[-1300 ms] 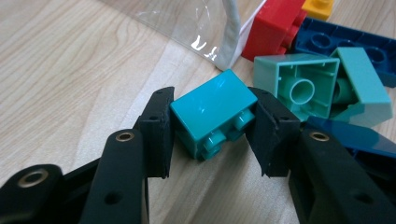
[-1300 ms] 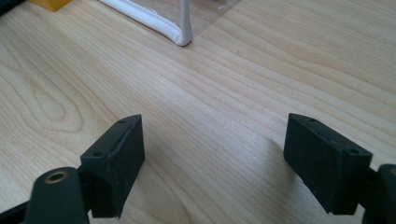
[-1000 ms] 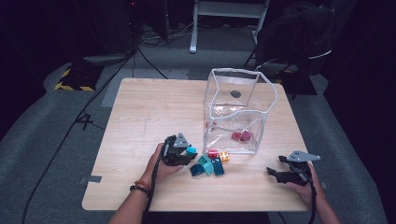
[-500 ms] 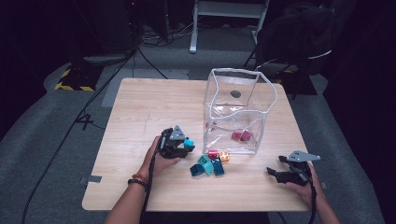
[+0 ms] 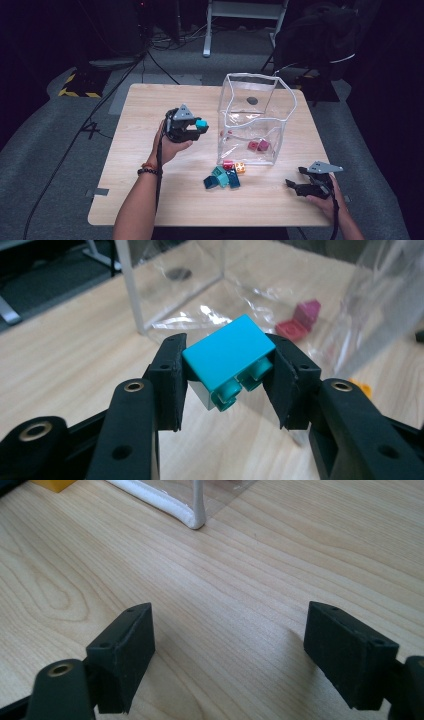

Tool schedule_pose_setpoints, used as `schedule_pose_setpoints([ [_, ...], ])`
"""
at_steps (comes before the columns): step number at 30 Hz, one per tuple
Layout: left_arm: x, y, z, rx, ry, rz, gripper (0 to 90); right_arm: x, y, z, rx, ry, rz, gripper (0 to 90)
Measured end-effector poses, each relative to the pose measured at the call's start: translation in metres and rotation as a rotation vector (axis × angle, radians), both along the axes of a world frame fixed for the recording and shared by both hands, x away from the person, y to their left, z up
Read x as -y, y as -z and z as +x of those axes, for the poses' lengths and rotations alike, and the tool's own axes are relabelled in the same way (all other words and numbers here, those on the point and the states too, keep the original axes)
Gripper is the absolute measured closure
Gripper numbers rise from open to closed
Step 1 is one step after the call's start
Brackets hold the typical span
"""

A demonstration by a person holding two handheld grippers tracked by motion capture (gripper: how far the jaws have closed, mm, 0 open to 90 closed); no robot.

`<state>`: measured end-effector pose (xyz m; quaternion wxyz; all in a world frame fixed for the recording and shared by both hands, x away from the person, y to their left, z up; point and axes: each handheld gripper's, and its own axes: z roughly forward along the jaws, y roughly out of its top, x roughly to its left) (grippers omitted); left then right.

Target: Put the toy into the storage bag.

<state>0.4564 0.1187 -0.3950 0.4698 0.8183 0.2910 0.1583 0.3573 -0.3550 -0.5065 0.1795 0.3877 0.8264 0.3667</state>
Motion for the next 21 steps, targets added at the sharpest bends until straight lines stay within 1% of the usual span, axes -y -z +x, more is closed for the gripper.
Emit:
schedule_pose_setpoints([
  [3,0.003,-0.014,0.005,0.018,-0.002,0.000,54.9,0.000,0.000,0.000,0.000,0.000,0.000,20.8],
  [4,0.004,-0.019,0.007,0.020,-0.002,-0.007,54.9,0.000,0.000,0.000,0.000,0.000,0.000,20.8],
  [5,0.004,-0.024,0.009,0.032,-0.007,-0.007,54.9,0.000,0.000,0.000,0.000,0.000,0.000,20.8],
  [9,0.011,-0.047,0.012,0.058,0.006,-0.023,54.9,0.000,0.000,0.000,0.000,0.000,0.000,20.8],
  [13,0.022,-0.067,0.013,0.088,0.029,-0.031,54.9,0.000,0.000,0.000,0.000,0.000,0.000,20.8],
  [16,0.033,-0.080,0.013,0.111,0.043,-0.024,54.9,0.000,0.000,0.000,0.000,0.000,0.000,20.8],
  [21,0.054,-0.093,0.014,0.125,0.070,-0.038,54.9,0.000,0.000,0.000,0.000,0.000,0.000,20.8],
])
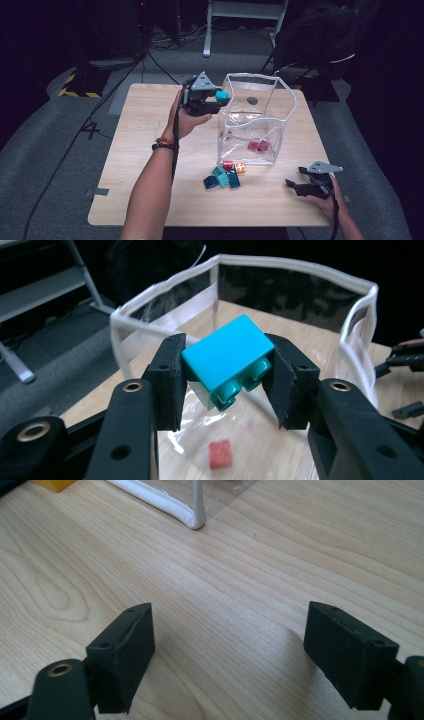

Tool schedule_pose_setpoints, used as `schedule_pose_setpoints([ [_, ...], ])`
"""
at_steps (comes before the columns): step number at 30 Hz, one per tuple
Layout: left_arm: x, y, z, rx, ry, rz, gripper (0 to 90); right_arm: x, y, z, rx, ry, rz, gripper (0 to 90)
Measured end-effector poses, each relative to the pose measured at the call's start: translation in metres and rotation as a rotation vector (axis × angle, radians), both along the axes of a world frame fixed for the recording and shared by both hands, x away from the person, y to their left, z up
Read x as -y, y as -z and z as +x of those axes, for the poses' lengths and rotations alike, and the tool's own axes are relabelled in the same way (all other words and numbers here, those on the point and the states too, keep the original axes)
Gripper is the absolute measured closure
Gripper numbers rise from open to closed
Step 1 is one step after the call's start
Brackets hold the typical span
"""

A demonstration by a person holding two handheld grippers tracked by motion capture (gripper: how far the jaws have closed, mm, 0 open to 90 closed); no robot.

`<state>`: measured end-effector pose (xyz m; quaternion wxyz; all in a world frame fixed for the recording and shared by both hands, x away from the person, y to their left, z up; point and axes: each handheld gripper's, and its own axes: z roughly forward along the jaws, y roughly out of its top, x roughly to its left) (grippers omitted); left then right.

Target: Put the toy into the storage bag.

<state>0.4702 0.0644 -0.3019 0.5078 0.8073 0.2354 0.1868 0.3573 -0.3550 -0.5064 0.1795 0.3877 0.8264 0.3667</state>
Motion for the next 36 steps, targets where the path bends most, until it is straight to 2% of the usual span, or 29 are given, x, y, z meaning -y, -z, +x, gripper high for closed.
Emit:
schedule_pose_setpoints([
  [8,0.032,-0.008,0.001,0.013,0.054,0.038,54.9,0.000,0.000,0.000,0.000,0.000,0.000,20.8],
  [19,0.067,-0.007,0.001,0.008,0.107,0.091,54.9,0.000,0.000,0.000,0.000,-0.001,-0.001,20.8],
  [23,0.071,-0.007,0.002,0.010,0.105,0.098,54.8,0.000,0.000,0.000,0.000,-0.001,-0.001,20.8],
  [27,0.072,-0.007,0.003,0.005,0.107,0.079,54.5,0.000,0.000,0.000,0.000,-0.001,-0.001,20.8],
  [29,0.071,-0.008,0.004,-0.001,0.100,0.060,47.3,0.000,0.000,0.000,0.000,-0.001,-0.001,20.8],
  [36,0.065,-0.010,0.002,0.000,0.078,0.053,44.5,0.000,0.000,0.000,0.001,0.000,-0.001,20.7],
])
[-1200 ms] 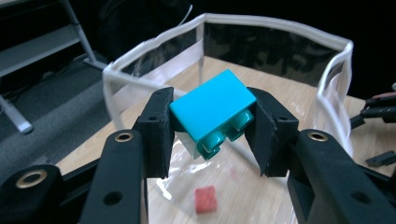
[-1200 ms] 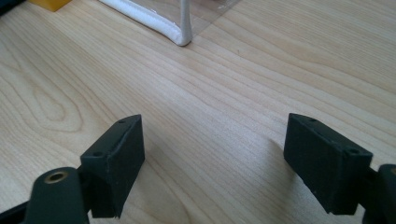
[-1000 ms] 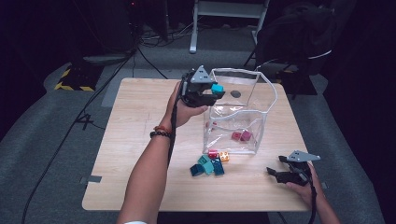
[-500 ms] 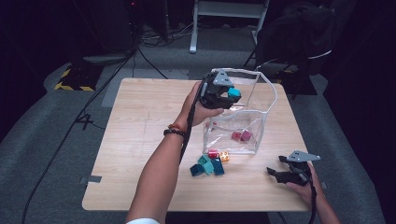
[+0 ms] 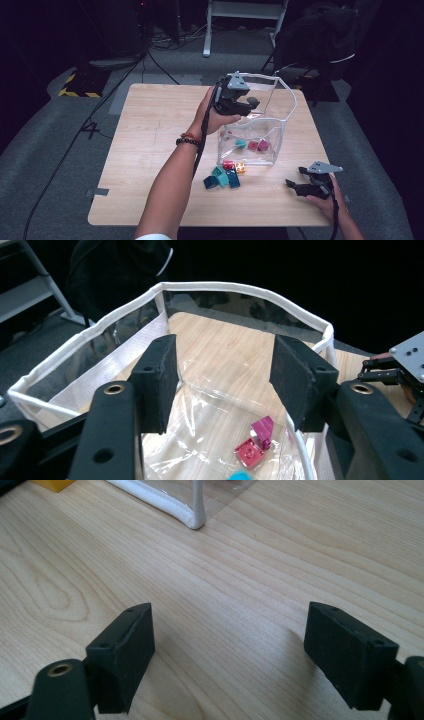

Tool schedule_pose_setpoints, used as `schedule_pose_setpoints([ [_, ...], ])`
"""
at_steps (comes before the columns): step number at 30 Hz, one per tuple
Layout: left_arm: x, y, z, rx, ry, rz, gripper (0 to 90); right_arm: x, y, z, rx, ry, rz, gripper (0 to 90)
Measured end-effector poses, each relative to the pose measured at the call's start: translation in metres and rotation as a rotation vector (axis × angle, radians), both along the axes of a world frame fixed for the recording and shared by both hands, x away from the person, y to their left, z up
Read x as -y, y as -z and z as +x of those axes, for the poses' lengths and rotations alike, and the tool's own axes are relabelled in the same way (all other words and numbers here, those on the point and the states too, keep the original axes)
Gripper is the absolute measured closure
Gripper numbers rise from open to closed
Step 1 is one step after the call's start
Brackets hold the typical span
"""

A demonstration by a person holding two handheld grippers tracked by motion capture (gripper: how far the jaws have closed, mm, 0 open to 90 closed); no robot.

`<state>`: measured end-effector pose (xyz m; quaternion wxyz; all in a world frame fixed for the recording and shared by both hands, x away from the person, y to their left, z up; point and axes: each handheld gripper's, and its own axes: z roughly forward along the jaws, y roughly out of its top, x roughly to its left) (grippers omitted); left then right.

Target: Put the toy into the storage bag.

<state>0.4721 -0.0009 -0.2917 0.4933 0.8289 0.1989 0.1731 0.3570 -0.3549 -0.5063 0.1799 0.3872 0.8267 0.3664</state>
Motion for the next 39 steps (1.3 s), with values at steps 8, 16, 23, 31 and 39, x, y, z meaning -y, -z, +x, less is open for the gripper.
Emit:
schedule_pose_setpoints([
  [8,-0.027,-0.007,-0.005,0.008,-0.064,-0.009,32.9,0.000,0.000,0.000,0.001,0.001,0.000,20.7],
  [16,-0.062,-0.004,-0.011,0.005,-0.139,-0.015,22.6,0.000,0.000,0.000,0.001,0.002,0.000,20.6],
  [23,-0.087,0.003,-0.018,-0.007,-0.162,0.015,18.8,0.000,0.000,0.000,0.000,0.002,0.000,20.6],
  [31,-0.108,0.020,-0.036,-0.009,-0.157,0.047,18.6,0.000,0.000,0.000,0.000,0.002,0.000,20.6],
  [39,-0.122,0.052,-0.059,-0.037,-0.116,0.059,17.1,0.000,0.000,0.000,0.000,0.002,0.000,20.5],
])
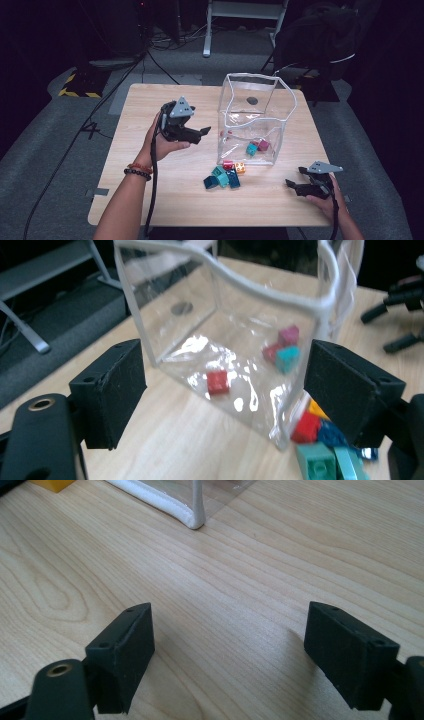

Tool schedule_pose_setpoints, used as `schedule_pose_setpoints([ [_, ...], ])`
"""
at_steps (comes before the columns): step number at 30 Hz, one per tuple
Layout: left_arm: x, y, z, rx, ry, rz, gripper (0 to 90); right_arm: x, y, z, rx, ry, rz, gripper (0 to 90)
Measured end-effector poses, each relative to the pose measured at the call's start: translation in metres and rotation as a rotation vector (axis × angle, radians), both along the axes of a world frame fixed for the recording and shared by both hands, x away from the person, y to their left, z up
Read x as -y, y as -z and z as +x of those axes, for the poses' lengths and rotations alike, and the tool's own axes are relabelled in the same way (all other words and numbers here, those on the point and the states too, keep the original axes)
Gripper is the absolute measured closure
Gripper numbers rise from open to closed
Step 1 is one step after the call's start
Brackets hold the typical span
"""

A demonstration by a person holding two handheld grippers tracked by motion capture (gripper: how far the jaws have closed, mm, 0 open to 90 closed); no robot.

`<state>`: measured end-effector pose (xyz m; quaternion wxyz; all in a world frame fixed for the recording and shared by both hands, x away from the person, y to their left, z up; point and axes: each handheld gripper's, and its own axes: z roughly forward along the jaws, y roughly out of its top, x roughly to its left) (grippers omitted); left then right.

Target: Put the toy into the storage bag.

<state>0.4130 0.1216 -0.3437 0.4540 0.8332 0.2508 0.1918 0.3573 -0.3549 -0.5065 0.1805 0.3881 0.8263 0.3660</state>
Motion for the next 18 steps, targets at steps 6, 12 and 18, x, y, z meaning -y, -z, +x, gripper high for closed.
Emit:
schedule_pose_setpoints([
  [6,-0.007,0.026,-0.012,-0.036,0.024,0.000,16.7,0.000,0.000,0.000,-0.001,0.001,0.000,20.4],
  [12,-0.006,0.052,-0.024,-0.066,0.041,0.031,16.6,0.000,0.000,0.000,-0.001,0.001,0.000,20.4],
  [18,0.002,0.080,-0.037,-0.099,0.075,0.077,16.8,0.000,0.000,0.000,0.000,0.001,0.000,20.4],
])
